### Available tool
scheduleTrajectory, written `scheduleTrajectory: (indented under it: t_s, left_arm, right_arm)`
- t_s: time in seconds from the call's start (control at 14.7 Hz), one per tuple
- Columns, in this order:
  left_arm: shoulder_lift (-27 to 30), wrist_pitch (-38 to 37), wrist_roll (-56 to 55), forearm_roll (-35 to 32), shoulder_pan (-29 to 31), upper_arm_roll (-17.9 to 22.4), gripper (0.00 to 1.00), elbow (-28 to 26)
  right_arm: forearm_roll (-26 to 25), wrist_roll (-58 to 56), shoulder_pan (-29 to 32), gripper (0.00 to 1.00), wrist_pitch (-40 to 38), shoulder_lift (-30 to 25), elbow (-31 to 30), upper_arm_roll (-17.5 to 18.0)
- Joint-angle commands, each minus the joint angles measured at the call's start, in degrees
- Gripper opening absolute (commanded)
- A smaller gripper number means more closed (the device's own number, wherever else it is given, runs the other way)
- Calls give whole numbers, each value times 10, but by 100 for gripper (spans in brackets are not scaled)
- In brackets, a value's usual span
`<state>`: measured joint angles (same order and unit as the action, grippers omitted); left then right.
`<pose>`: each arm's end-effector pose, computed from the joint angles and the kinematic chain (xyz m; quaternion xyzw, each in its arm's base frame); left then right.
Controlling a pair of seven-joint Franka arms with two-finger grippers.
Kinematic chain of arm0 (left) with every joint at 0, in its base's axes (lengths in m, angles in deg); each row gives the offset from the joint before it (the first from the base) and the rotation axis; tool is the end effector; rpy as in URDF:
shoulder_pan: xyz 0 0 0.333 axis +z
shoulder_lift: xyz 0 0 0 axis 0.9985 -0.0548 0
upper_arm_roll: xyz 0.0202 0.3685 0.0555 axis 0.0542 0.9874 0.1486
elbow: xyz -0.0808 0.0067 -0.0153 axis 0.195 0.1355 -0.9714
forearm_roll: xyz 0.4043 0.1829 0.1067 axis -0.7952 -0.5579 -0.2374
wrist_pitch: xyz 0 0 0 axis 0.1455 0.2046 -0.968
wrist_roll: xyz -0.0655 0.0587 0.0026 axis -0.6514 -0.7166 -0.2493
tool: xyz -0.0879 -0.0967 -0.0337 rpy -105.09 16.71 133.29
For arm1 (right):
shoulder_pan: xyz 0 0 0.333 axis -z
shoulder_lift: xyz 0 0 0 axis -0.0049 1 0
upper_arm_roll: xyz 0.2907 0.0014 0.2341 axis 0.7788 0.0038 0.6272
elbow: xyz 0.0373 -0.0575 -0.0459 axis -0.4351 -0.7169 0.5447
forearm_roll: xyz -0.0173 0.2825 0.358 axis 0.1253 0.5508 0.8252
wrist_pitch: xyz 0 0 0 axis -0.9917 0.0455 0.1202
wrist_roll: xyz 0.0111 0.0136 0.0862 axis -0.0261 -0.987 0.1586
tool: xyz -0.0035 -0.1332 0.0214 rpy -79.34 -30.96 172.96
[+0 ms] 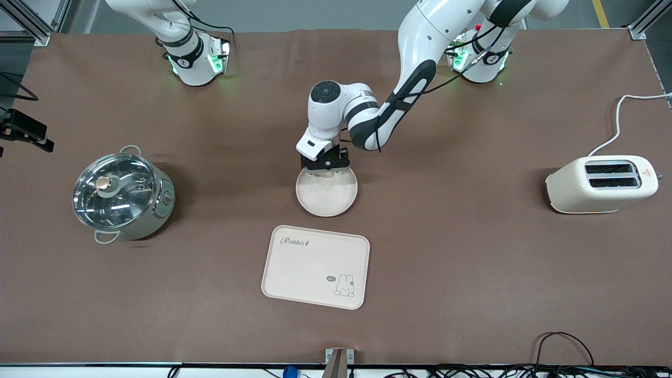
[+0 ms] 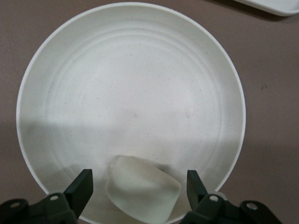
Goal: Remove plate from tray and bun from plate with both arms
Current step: 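Lift the bun off the plate and carry it toward the toaster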
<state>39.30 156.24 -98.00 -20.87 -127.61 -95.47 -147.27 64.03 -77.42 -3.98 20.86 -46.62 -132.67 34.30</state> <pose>0.4450 -0.6364 0.1660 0.9944 0.0597 0.0744 0.0465 0.6398 -0.0557 0.6848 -0.9985 -0.0538 -0.0100 0.0064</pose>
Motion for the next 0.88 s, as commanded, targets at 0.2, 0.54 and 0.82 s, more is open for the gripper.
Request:
scheduleTrajectory:
  t_s: [0.2, 0.54, 0.82]
  left_arm:
    - [-8, 2, -54, -56, -12, 4, 7, -1]
    - [8, -34, -56, -49, 10, 3, 1, 8]
    - [63, -130, 135, 7, 107, -16, 1, 20]
  right_arm:
    - [-13, 10, 9, 100, 5, -23, -27, 20]
    - [-5, 15, 14, 100, -5, -21, -27, 22]
    - [-12, 13, 24, 100, -15, -22, -28, 20]
